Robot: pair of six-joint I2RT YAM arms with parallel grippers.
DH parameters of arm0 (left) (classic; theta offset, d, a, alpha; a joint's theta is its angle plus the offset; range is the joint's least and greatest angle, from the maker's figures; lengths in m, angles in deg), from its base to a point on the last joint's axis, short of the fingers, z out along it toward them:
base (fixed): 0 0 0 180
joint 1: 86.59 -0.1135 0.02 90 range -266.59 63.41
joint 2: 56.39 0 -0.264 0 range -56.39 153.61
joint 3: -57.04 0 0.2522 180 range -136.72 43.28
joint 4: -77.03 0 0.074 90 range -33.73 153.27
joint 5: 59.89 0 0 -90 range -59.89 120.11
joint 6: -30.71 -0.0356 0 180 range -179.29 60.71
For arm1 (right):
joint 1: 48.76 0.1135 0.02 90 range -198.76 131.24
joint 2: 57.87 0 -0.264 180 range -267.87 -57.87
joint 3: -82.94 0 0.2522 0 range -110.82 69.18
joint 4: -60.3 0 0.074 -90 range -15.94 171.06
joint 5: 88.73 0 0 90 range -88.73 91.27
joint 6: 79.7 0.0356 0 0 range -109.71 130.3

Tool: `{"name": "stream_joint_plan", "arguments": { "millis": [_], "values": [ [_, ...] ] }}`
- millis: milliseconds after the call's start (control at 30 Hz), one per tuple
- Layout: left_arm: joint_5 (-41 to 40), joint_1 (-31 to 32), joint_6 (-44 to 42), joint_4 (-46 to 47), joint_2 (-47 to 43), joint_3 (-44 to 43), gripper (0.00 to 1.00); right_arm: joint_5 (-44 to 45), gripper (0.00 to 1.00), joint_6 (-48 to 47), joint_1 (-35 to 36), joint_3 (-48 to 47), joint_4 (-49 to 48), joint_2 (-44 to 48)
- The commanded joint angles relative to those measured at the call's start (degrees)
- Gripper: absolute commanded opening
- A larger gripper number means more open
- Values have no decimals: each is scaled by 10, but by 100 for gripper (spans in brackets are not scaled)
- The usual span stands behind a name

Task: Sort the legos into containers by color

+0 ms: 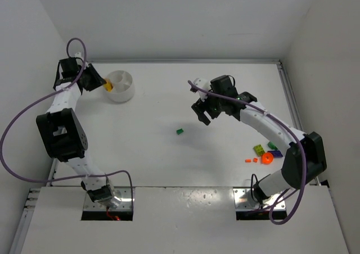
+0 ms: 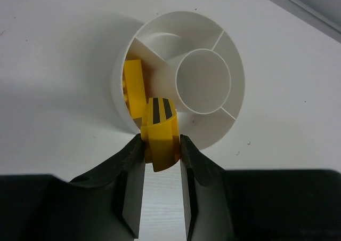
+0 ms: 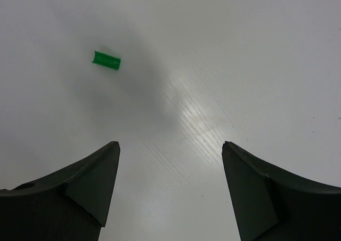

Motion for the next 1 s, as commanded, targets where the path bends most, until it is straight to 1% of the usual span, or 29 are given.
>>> {"name": "stream_joint_plan", "arguments": {
  "millis": [0, 200, 333, 533, 567, 600, 667, 800, 833, 967],
  "values": [
    [-12, -1, -10, 7, 13, -39, 18, -14, 78, 13, -6, 2, -24, 15],
    [-12, -1, -10, 7, 40, -65, 20, -25, 78, 13, -11, 2, -24, 15],
    [-12, 4, -26, -5, 61, -76, 24, -25, 78, 13, -16, 2, -24, 15],
    [-12, 11, -26, -16, 81, -89, 32, -25, 79, 33, -22, 7, -29, 15],
    [-12, 11, -33, -16, 81, -89, 34, -25, 81, 33, -28, 7, -35, 15],
    [-12, 11, -33, -21, 81, -89, 35, -19, 81, 33, -28, 7, -35, 15],
    [-12, 17, -39, -21, 81, -89, 39, -19, 86, 46, -35, 13, -35, 15],
    [1, 22, -49, -21, 75, -89, 50, -3, 93, 67, -57, 24, -51, 25],
    [8, 22, -49, -21, 67, -89, 51, -3, 95, 74, -62, 31, -51, 32],
    [29, 22, -60, -21, 35, -78, 54, 8, 95, 92, -95, 42, -51, 44]
  ]
}}
